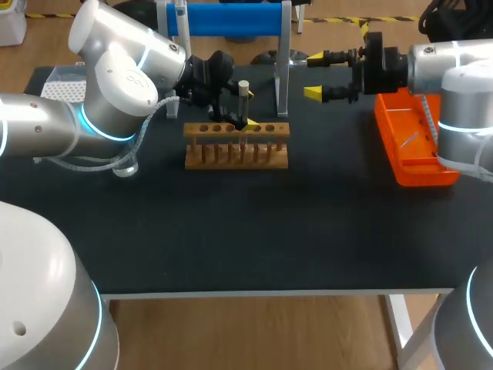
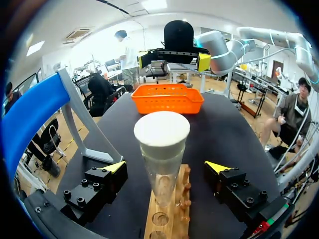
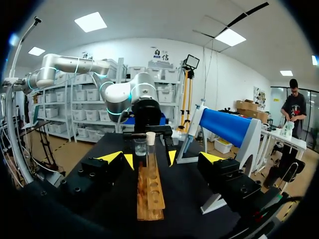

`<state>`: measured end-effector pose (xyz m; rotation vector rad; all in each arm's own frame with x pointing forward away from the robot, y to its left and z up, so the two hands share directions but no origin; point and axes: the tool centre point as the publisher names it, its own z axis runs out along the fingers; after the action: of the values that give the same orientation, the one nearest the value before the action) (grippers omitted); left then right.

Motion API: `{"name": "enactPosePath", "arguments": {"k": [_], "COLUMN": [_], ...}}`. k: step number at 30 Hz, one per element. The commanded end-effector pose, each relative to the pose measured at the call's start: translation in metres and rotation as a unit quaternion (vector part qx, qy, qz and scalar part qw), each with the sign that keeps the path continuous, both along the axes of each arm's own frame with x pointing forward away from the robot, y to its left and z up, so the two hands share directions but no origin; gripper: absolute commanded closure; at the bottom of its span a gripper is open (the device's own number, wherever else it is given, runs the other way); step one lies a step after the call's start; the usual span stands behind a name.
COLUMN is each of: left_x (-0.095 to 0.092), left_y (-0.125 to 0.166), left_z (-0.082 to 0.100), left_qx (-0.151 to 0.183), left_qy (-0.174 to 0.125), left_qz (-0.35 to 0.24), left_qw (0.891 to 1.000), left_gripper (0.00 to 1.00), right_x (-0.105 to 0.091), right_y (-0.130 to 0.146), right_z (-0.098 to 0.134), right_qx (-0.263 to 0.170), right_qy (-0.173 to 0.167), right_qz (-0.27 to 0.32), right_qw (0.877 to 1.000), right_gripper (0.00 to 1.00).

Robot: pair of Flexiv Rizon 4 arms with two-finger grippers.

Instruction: Invert the test tube, pick up the pipette, mount the tip to pipette, aspirate from beaker and dispense into the tube, eject the tip, return the pipette, and cap with the stopper.

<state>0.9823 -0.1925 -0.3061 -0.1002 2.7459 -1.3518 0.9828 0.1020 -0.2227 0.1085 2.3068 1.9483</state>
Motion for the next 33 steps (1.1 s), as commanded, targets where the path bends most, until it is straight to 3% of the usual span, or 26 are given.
{"name": "enactPosePath", "arguments": {"k": [1, 9, 17, 33], "left_x": [0.001, 0.0, -0.005, -0.017], "left_y": [0.0, 0.002, 0.011, 0.068], "left_z": [0.0, 0.003, 0.014, 0.042], "left_qx": [0.001, 0.002, 0.026, 0.052], "left_qy": [0.002, 0.001, -0.002, -0.033], "left_qz": [-0.001, 0.0, 0.009, 0.095], "left_qw": [1.0, 1.0, 1.0, 0.994], "left_gripper": [0.0, 0.0, 0.0, 0.0], "right_x": [-0.001, -0.001, -0.001, -0.001], "right_y": [-0.001, -0.001, -0.001, -0.001], "right_z": [0.001, 0.001, 0.001, 0.001], "right_qx": [-0.001, -0.001, -0.001, -0.001], "right_qy": [0.0, 0.0, 0.0, 0.0], "right_qz": [0.0, 0.0, 0.0, 0.0], "right_qw": [1.0, 1.0, 1.0, 1.0], "right_gripper": [0.0, 0.0, 0.0, 0.0]}}
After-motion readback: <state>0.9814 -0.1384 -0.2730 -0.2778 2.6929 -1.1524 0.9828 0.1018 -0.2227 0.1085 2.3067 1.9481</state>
